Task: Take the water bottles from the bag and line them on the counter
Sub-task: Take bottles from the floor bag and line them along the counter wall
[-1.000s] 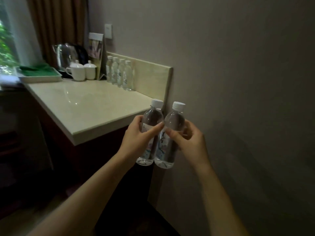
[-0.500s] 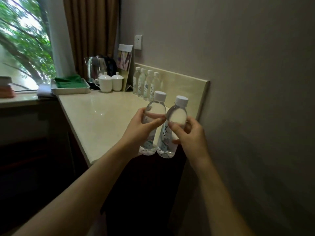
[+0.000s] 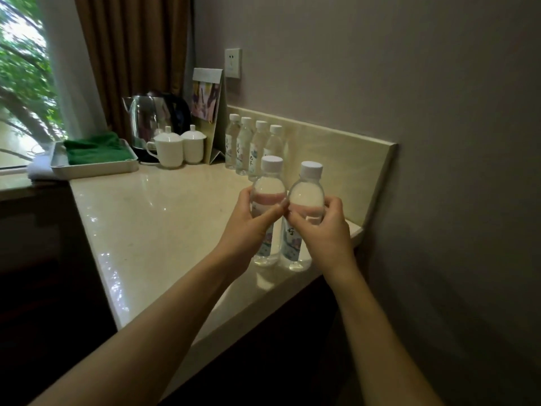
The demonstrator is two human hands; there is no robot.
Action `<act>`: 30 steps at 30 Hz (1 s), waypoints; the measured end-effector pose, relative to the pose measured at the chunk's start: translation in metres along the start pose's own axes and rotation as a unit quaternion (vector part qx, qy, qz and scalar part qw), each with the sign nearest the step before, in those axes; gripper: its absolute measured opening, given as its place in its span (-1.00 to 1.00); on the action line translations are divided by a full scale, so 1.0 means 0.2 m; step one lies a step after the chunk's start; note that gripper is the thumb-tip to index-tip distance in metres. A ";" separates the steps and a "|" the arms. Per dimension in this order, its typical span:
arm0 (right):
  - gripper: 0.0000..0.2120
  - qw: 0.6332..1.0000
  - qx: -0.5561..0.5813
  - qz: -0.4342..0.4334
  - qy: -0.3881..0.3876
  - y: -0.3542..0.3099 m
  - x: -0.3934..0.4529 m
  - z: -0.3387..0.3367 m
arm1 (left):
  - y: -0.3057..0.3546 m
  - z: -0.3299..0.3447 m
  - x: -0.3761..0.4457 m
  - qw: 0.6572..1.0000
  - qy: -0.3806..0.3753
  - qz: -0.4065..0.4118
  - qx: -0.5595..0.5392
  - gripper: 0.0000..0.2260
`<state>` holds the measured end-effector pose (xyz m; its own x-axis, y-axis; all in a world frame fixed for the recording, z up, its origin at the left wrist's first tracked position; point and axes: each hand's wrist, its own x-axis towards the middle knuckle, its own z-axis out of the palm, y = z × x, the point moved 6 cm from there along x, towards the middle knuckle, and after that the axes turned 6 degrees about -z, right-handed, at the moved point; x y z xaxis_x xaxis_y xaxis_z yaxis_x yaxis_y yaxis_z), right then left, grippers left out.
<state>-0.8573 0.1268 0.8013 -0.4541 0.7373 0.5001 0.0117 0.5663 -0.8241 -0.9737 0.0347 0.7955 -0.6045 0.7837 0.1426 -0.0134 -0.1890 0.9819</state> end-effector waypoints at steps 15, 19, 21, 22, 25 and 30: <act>-0.50 0.979 -0.108 0.096 0.141 0.08 -0.04 0.28 | -0.16 -0.29 0.35 0.957 -0.081 0.066 0.271 -0.29; -0.43 0.975 -0.102 0.132 0.149 0.10 -0.05 0.33 | -0.17 -0.32 0.37 0.959 -0.050 0.074 0.270 -0.50; -0.37 0.975 -0.094 0.151 0.137 0.13 -0.06 0.36 | -0.18 -0.32 0.41 0.958 -0.053 0.076 0.273 -0.57; -0.36 0.975 -0.094 0.153 0.131 0.13 -0.06 0.37 | -0.18 -0.32 0.42 0.956 -0.056 0.078 0.278 -0.60; -0.47 0.972 -0.124 0.162 0.119 0.14 -0.03 0.37 | -0.18 -0.31 0.47 0.945 -0.057 0.090 0.308 -0.62; -0.55 0.938 -0.267 0.195 0.101 0.19 0.04 0.39 | -0.21 -0.31 0.56 0.923 -0.050 0.099 0.367 -0.52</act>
<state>-0.9297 0.1257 0.7534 -0.1449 0.9511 0.2729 0.6111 0.3030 -0.7313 -1.0894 0.0942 0.7617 -0.4596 0.8346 0.3036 0.6559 0.0884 0.7497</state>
